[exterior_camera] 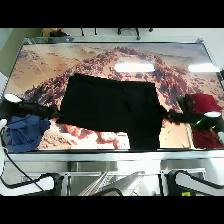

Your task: Fold the shirts.

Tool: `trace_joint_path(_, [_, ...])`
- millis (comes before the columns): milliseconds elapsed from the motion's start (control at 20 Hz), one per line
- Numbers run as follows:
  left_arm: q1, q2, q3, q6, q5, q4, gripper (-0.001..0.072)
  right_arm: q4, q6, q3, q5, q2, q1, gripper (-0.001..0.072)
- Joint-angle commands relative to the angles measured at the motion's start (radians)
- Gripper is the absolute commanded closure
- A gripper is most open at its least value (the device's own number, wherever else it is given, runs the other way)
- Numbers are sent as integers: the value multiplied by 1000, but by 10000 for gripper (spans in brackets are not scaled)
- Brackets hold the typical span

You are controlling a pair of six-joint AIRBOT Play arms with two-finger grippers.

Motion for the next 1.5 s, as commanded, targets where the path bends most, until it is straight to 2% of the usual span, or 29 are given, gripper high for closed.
trace_joint_path(0, [9,159,164,51,-156,-308,694,317,-61,282,143,145,1,689])
trace_joint_path(100, [36,305,361,58,-201,-537,693,407,-77,553,112,247,-7,688])
trace_joint_path(200, [78,420,590,90,-182,-692,692,394,-77,807,10,320,-6,688])
trace_joint_path(300, [135,506,826,92,-128,-684,692,300,-76,1011,-81,369,-6,687])
trace_joint_path(400, [213,569,991,57,-44,-639,692,162,-69,1148,-141,401,-6,685])
trace_joint_path(550, [259,615,1064,-11,8,-444,693,55,-41,1219,-161,406,-6,687])
trace_joint_path(650, [258,631,974,-23,-9,-326,693,20,13,1216,-144,379,-6,688])
trace_joint_path(700, [258,634,904,-22,-10,-314,692,12,31,1215,-107,349,-6,689])
trace_joint_path(850, [258,613,668,13,-8,-335,692,21,102,1174,76,227,-6,690])
trace_joint_path(1000, [258,495,435,98,-39,-452,692,81,90,1003,172,85,-2,690])
trace_joint_path(1100, [230,388,312,172,-55,-480,692,81,26,834,137,9,17,690])
trace_joint_path(1250, [159,185,203,229,-30,-468,692,81,-72,642,27,-119,67,690])
trace_joint_path(1350, [102,35,165,261,29,-457,692,81,-129,583,-46,-225,114,690])
trace_joint_path(1450, [54,-116,166,289,141,-421,692,85,-167,583,-143,-345,165,690])
